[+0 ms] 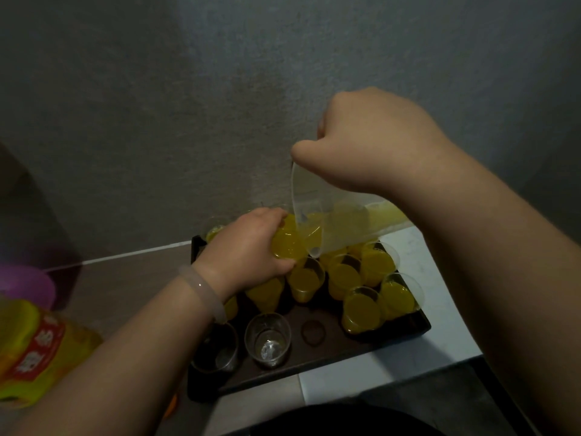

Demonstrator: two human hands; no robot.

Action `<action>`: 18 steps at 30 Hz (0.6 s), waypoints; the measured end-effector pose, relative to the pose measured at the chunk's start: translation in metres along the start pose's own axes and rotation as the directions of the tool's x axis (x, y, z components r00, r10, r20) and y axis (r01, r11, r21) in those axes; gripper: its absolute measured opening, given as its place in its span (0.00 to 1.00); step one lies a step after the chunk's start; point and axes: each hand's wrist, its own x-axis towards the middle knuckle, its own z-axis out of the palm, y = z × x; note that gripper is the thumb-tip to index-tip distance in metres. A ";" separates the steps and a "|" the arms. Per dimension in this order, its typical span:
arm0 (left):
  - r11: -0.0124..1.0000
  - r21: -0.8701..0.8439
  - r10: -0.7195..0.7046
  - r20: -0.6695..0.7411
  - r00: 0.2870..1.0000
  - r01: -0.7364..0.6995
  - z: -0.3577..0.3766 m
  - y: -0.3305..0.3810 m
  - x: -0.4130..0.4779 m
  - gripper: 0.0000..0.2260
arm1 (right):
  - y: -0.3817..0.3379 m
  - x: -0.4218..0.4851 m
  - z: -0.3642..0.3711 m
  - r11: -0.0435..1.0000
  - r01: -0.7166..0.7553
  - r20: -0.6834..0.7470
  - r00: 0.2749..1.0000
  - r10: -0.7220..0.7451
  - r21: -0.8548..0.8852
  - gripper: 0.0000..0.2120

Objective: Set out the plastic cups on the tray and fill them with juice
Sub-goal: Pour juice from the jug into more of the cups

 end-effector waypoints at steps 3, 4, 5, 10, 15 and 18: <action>1.000 -0.001 0.001 -0.001 1.000 -0.001 0.000 0.001 0.000 0.32 | 0.000 -0.001 0.000 1.000 -0.002 -0.001 1.000 0.002 0.002 0.20; 1.000 0.003 0.001 0.001 1.000 -0.001 0.000 0.000 0.000 0.32 | 0.001 -0.001 0.000 1.000 -0.003 -0.003 1.000 0.003 0.001 0.19; 1.000 0.006 0.000 0.004 1.000 0.000 0.000 0.000 0.000 0.32 | 0.001 -0.001 0.000 1.000 -0.005 -0.004 1.000 0.005 0.000 0.19; 1.000 0.005 -0.003 0.012 1.000 0.003 -0.001 0.000 0.001 0.32 | 0.001 -0.002 0.000 1.000 -0.007 0.000 1.000 0.007 0.006 0.19; 1.000 -0.002 0.002 0.003 1.000 -0.001 -0.001 0.001 0.002 0.32 | 0.001 -0.002 0.000 1.000 -0.015 -0.013 1.000 0.016 0.020 0.20; 1.000 -0.007 0.001 0.000 1.000 -0.001 -0.001 0.000 0.002 0.32 | 0.004 -0.001 -0.001 0.999 -0.032 -0.020 0.999 0.033 0.029 0.19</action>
